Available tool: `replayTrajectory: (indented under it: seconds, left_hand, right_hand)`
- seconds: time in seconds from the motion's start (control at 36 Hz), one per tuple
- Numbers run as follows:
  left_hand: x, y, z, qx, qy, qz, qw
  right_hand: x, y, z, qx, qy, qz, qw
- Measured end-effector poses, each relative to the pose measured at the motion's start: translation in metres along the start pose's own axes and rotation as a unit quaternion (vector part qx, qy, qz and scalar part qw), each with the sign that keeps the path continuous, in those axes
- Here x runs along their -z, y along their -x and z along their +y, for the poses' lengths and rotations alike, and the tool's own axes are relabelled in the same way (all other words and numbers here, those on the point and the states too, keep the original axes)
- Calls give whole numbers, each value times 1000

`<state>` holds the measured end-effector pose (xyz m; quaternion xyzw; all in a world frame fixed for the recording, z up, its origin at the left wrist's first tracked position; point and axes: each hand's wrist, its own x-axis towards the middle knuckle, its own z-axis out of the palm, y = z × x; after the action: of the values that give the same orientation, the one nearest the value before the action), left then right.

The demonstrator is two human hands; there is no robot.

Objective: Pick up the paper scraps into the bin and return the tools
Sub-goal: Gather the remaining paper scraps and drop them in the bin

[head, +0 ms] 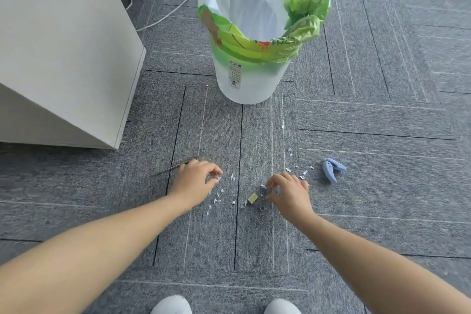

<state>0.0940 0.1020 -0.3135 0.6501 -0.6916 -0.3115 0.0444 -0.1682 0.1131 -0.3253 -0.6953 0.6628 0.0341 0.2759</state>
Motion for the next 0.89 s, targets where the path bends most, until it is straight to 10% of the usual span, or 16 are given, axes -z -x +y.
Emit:
replayTrajectory:
  seconds: [0.89]
  left_hand:
    - [-30,-31,37,69,-60,37,995]
  right_hand:
    - [-10,-13,0,28,20,31,999]
